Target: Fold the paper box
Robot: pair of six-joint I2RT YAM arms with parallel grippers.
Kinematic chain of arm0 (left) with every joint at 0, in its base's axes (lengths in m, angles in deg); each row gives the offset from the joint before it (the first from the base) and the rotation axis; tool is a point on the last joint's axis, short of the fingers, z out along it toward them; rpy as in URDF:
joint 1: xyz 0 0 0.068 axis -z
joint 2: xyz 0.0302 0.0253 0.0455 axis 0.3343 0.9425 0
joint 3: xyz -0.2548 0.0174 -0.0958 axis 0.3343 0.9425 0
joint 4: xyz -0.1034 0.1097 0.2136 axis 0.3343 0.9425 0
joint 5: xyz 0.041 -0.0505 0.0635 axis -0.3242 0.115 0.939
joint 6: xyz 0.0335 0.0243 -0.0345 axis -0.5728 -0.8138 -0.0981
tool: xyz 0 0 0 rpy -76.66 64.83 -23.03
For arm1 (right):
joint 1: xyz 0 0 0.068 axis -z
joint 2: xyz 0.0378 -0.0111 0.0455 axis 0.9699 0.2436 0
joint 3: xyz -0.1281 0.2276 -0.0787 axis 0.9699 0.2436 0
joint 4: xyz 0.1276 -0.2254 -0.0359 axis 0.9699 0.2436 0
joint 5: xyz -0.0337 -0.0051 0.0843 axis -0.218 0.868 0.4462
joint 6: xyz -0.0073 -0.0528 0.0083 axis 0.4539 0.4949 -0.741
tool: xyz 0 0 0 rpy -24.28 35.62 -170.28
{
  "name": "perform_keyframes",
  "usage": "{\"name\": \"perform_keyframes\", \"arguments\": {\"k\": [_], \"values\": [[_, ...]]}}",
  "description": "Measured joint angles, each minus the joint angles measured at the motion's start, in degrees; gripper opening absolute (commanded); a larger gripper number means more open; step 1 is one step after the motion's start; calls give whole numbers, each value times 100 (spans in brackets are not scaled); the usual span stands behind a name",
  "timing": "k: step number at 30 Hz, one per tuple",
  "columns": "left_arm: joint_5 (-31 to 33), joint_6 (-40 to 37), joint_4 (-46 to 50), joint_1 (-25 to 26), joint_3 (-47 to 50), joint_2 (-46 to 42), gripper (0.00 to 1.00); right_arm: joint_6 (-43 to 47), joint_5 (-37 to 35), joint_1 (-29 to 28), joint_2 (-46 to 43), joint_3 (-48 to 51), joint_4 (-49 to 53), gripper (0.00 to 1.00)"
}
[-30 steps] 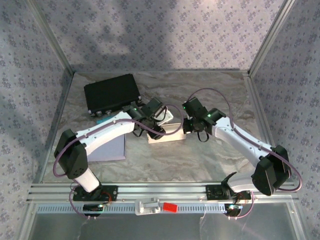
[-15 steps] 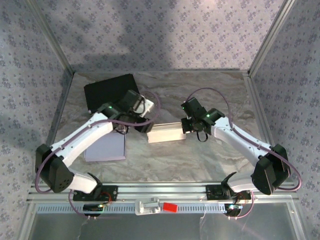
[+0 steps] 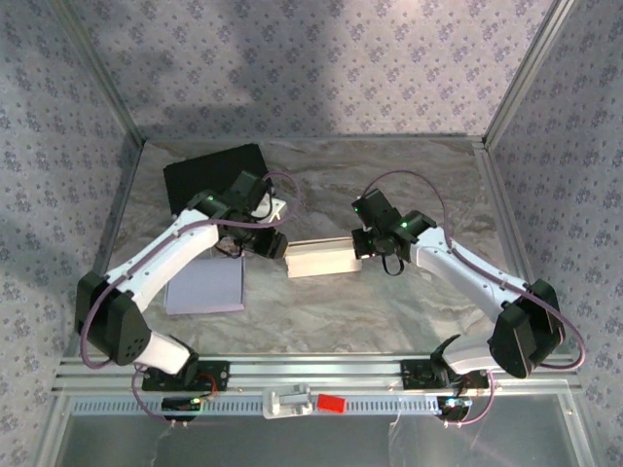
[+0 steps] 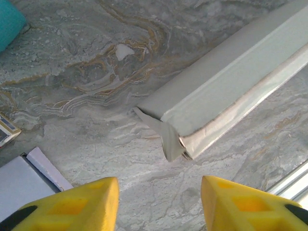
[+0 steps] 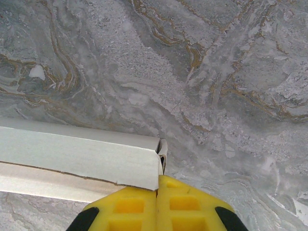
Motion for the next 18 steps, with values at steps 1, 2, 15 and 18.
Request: {"name": "perform_keyframes", "arguments": {"k": [1, 2, 15, 18], "values": [[37, -22, 7, 42, -35, 55, 44, 0, 0, 0, 0, 0, 0, 0], [85, -46, 7, 90, -70, 103, 44, 0, 0, 0, 0, 0, 0, 0], [240, -133, -2, 321, -400, 356, 29, 0, 2, 2, 0, 0, 0, 0], [306, -153, 9, 323, -400, 435, 29, 0, 2, 2, 0, 0, 0, 0]]}}
